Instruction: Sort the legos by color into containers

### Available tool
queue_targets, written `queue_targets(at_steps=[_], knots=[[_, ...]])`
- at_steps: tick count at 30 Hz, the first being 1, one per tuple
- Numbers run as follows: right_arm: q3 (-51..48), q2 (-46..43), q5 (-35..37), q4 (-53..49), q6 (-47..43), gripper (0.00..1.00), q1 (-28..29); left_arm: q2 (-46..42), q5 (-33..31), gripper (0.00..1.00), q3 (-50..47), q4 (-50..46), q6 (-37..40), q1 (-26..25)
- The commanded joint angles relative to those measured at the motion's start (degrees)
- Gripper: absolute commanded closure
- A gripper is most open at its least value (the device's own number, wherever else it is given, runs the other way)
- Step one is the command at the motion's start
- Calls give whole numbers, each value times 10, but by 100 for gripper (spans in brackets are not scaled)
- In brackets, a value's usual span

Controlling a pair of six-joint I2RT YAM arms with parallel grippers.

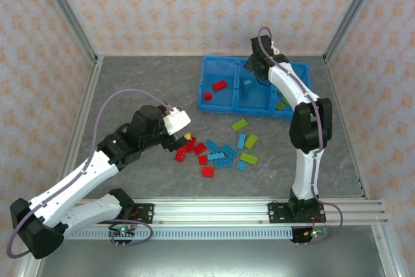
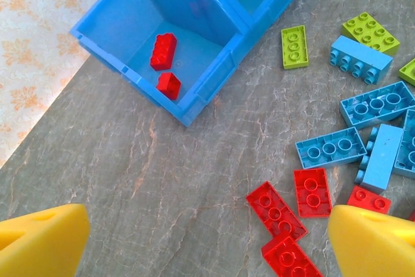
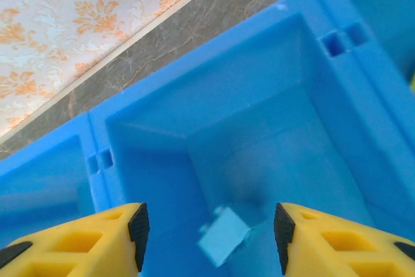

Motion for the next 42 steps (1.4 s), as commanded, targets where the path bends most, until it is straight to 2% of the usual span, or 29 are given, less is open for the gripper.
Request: queue_targets(at_steps=[1, 6, 10, 13, 16, 19, 25, 29, 31, 36, 42], knots=[[-63, -103, 29, -20, -29, 43, 24, 6, -2, 5, 0, -3, -1, -7], [-184, -218, 79, -77, -61, 43, 103, 11, 3, 5, 3, -5, -2, -8], [-279, -280, 78, -112, -11, 43, 172, 15, 6, 4, 2, -4, -1, -8], [-328, -286, 43, -129, 34, 43, 217, 20, 9, 4, 2, -4, -3, -8], [-339, -256, 48, -153, 44, 43, 249, 24, 14, 5, 3, -5, -6, -8], [-335, -217, 57, -174, 41, 44, 256, 25, 12, 4, 3, -6, -5, -8], [-340, -172, 59, -143, 31, 47, 256, 18, -1, 4, 0, -5, 0, -9], [-336, -136, 56, -141, 33, 54, 256, 17, -3, 4, 0, -6, 1, -9], [-336, -127, 57, -139, 36, 54, 257, 17, -5, 4, 0, -6, 1, -9], [-341, -115, 62, -135, 43, 46, 256, 17, -4, 4, 1, -8, 1, -9], [-334, -95, 47, -121, 43, 54, 256, 17, -6, 4, 0, -8, 2, -9]])
